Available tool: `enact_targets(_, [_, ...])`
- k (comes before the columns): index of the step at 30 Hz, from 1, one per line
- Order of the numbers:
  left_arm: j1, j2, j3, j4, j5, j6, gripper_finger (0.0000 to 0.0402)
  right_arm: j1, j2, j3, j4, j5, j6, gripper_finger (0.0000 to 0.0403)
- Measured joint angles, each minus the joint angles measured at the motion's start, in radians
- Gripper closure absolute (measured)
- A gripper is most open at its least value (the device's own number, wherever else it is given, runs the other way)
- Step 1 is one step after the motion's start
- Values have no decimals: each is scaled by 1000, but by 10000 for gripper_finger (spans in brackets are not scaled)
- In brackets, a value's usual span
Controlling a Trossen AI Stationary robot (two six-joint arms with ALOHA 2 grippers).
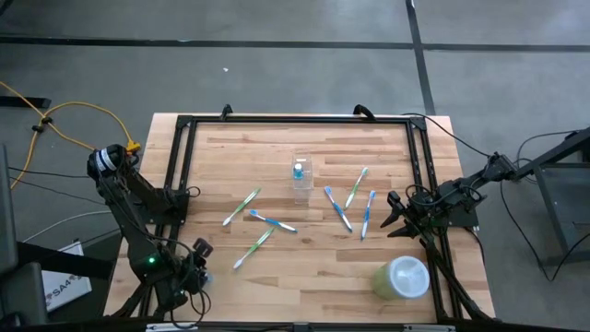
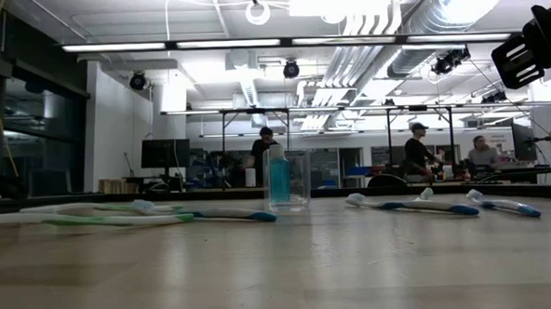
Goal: Pick & Place toothbrushing station
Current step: Put the blue mouthwash into the transparent organizer
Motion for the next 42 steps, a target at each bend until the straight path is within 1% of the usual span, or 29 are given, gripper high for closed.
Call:
enact_targets(7, [-3, 0, -5, 15, 2, 7, 268, 0, 0, 0, 0, 0, 0, 261])
enact_targets(13, [-3, 0, -74, 130, 57, 36, 268, 0, 0, 0, 0, 0, 0, 261])
enact_targets(17, [-3, 0, -92, 138, 46, 36, 268, 0, 0, 0, 0, 0, 0, 261])
enact_targets(29, [12, 0, -93, 142, 41, 51, 268, 0, 0, 0, 0, 0, 0, 261])
enact_targets(40, [39, 1, -112, 181, 81, 49, 268, 0, 0, 0, 0, 0, 0, 261])
enact_targets(42, [39, 1, -120, 189, 89, 46, 274, 0, 0, 0, 0, 0, 0, 261])
